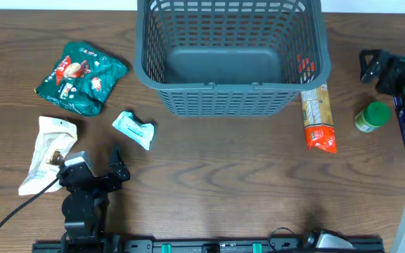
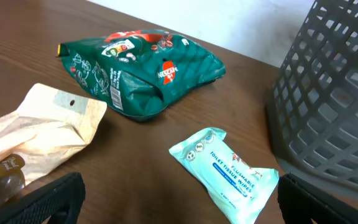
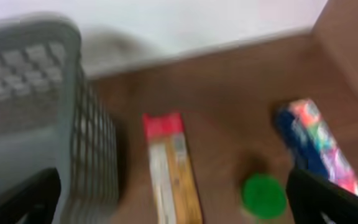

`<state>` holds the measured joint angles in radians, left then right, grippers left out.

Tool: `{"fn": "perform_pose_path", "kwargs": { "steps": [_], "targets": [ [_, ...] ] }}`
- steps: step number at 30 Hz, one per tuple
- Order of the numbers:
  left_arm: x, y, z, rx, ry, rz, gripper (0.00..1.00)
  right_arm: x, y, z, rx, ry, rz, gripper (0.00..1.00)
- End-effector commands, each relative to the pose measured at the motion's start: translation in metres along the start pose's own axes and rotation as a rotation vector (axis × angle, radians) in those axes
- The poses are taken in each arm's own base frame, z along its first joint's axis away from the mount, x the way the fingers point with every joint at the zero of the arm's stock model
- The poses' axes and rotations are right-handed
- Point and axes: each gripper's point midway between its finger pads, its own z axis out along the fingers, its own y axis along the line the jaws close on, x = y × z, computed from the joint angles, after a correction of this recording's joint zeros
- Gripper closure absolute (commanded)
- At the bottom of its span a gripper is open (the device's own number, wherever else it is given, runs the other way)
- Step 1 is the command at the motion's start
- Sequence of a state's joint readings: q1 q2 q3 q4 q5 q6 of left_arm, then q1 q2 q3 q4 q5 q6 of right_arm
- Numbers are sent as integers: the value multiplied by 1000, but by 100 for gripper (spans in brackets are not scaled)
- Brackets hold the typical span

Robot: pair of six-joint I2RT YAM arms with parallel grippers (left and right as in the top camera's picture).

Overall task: Pack container
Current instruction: 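Reach the right gripper forward and grasp the orange spaghetti package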

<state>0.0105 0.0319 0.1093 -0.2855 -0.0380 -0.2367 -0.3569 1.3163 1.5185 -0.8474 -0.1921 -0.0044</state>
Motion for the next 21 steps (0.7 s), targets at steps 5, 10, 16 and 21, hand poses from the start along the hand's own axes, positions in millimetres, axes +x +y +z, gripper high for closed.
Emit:
{"fn": "perform_pose_path", "kwargs": {
  "steps": [5, 10, 16, 21],
  "targets": [
    [11, 7, 2, -32, 28, -4, 1, 4, 6, -2, -54, 86, -99, 1],
    [11, 7, 2, -32, 28, -4, 2, 16, 13, -4, -93, 133, -56, 1],
    [11, 7, 2, -32, 28, -4, 2, 34, -7, 7, 3, 224, -74, 1],
    [11, 7, 2, -32, 28, -4, 2, 59, -20, 37, 32, 353, -105, 1]
  ]
}}
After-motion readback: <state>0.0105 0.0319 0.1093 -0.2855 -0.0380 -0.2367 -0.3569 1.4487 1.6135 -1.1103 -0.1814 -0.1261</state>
